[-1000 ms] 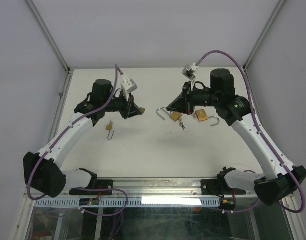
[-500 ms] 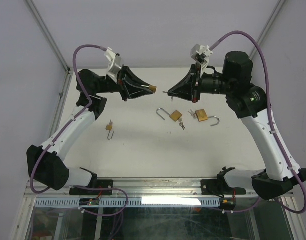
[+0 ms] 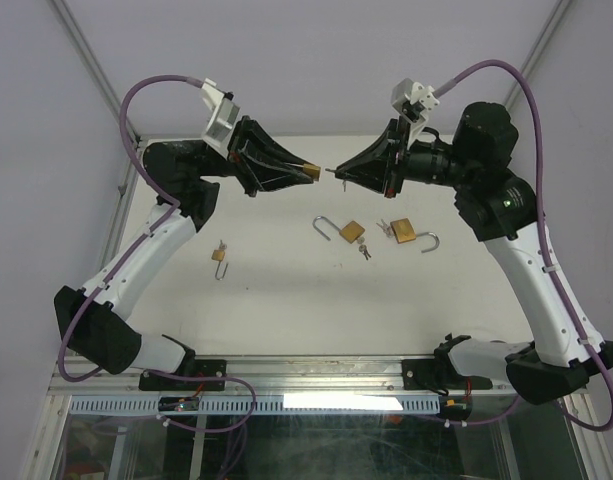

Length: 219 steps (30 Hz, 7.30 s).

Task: Unlock with the key
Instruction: Unlock the lock.

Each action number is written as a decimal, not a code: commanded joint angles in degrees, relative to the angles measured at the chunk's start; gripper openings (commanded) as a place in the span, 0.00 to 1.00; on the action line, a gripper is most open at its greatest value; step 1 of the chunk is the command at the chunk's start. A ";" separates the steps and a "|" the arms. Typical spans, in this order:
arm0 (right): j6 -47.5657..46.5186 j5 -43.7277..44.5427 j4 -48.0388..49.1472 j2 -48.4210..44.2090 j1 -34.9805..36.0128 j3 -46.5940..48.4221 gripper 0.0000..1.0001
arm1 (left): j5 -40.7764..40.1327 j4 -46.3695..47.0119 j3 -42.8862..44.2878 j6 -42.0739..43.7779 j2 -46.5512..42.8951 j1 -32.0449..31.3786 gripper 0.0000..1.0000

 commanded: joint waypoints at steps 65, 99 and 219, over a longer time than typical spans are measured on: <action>-4.24 -0.42 -3.35 0.38 0.25 4.79 0.00 | -3.28 -0.38 2.86 -4.81 1.14 -3.08 0.00; -1.87 1.15 -3.81 4.21 0.33 8.50 0.00 | -4.41 -26.37 4.58 13.04 1.23 -3.22 0.00; 1.91 -5.63 20.32 -4.09 -3.39 -21.35 0.00 | 2.62 -24.39 -3.61 22.34 -0.43 3.69 0.44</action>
